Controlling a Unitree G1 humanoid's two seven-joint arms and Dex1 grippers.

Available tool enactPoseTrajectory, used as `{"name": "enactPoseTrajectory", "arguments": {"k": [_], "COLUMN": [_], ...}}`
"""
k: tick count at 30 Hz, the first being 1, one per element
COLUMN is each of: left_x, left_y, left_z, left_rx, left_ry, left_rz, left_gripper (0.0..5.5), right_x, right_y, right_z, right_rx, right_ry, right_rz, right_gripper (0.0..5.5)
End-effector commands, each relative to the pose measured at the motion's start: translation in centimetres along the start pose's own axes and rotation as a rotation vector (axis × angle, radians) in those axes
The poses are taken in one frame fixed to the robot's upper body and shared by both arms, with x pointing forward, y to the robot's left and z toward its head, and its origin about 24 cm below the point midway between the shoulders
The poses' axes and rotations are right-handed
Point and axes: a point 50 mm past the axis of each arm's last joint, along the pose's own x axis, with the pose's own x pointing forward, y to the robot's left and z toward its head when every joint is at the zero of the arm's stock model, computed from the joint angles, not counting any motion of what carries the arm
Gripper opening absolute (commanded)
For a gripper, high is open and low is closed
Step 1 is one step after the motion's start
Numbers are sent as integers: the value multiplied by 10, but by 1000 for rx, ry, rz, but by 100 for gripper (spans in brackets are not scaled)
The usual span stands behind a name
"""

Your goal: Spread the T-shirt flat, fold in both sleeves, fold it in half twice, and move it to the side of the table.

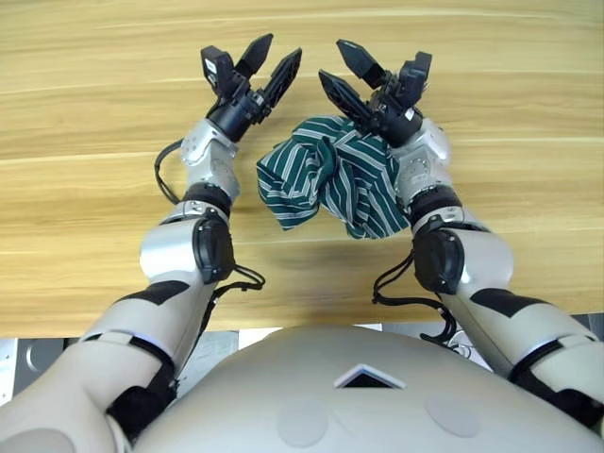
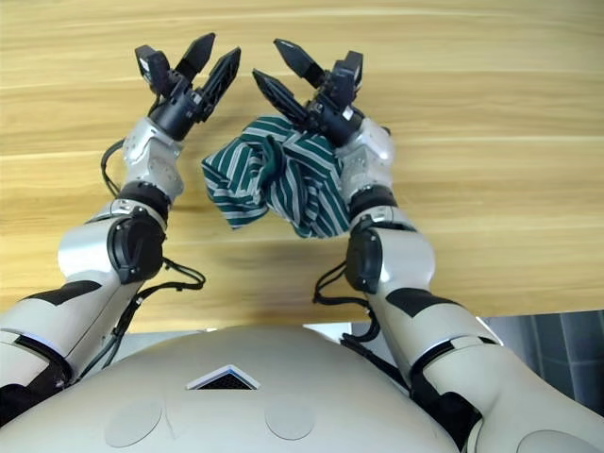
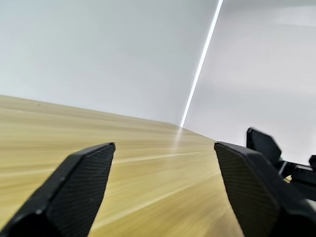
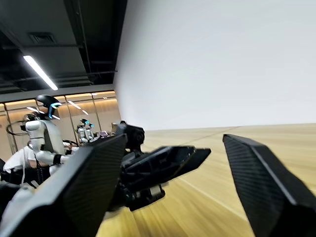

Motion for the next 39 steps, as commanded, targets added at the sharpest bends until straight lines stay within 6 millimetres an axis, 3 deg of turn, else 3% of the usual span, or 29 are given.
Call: {"name": "enactPoseTrajectory", "arguments": {"k": [1,4,8,11,14,20,24,26,28,32,37,39], "left_x": [-38,-70,-118,-159,-189,-236,-271,-273,-263,-228,-206,-182], "left_y": [15,21,33,29,25,19,16,20,21,24,10,5], "left_z": [-2,-5,-10,-22,-19,4,20,33,38,18,-15,-9], "left_rx": [-12,-33,-220,-347,-420,-708,-836,-840,-824,-731,-648,-538], "left_ry": [-71,-131,-215,-202,-183,-190,-107,-90,-117,-154,-134,-171], "left_rz": [132,228,402,449,407,259,234,223,159,145,179,99], "left_gripper": [445,448,448,448,448,448,448,448,448,448,448,448], "right_x": [-9,-17,-20,-26,-42,-44,-44,-41,-38,-52,-52,-54], "right_y": [15,21,19,15,20,44,92,107,106,63,36,37], "right_z": [-11,-11,6,13,5,-9,-22,-16,-3,4,-8,-13], "right_rx": [37,90,139,176,189,153,101,91,55,85,89,79], "right_ry": [-96,-180,-333,-432,-464,-447,-491,-522,-513,-488,-376,-334], "right_rz": [-25,-96,-261,-378,-503,-630,-645,-661,-648,-690,-678,-652], "right_gripper": [445,473,473,473,473,473,473,473,473,473,473,473]}}
